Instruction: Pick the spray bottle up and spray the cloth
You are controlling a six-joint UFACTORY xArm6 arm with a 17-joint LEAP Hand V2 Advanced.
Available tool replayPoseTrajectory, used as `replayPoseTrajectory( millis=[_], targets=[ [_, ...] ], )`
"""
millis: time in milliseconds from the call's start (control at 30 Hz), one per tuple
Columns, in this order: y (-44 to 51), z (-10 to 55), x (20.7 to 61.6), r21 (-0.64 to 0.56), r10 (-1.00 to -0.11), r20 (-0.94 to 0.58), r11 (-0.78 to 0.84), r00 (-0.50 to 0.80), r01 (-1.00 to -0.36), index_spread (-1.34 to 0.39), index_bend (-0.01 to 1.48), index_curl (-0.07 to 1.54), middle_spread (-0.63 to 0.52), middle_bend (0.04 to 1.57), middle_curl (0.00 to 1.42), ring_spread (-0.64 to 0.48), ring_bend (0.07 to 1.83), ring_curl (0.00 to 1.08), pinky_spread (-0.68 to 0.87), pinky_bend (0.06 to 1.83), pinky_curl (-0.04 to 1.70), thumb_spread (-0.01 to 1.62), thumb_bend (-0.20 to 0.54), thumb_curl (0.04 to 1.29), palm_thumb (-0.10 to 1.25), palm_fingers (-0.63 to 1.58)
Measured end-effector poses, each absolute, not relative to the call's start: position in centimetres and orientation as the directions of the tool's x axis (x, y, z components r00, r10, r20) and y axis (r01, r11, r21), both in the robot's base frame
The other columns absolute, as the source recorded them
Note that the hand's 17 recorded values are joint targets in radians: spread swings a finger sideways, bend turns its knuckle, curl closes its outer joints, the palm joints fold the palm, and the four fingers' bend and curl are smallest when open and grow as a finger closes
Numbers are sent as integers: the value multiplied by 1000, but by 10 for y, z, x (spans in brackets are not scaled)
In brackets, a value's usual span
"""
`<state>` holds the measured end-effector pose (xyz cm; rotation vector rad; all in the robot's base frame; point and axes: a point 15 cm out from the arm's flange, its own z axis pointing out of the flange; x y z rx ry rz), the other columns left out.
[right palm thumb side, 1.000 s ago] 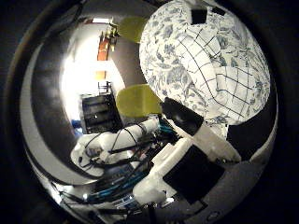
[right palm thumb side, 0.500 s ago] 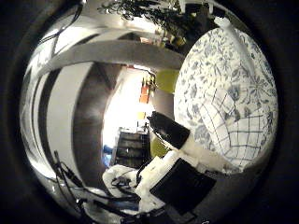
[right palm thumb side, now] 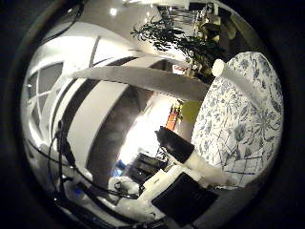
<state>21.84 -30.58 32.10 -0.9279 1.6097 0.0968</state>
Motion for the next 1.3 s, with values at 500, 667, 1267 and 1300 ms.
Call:
replayPoseTrajectory(
  millis=[500, 667, 1267, 1300],
  targets=[
    [-345, 263, 245, -382, -497, -868, 687, -15, -619, -172, 153, 272, 132, 252, 354, 208, 395, 254, 405, 444, 294, 1031, -25, 309, 540, 133],
    [-350, 256, 274, -387, -497, -868, 681, -4, -621, -166, 149, 270, 133, 263, 356, 207, 397, 255, 404, 438, 294, 1026, -24, 311, 556, 139],
    [-331, 219, 367, -352, -494, -869, 638, -13, -684, -151, 153, 268, 134, 283, 356, 209, 417, 261, 394, 427, 291, 1031, -25, 316, 575, 157],
    [-331, 218, 371, -348, -493, -870, 635, -14, -689, -151, 153, 268, 134, 282, 356, 209, 417, 261, 394, 427, 291, 1031, -25, 315, 575, 158]
  ],
)
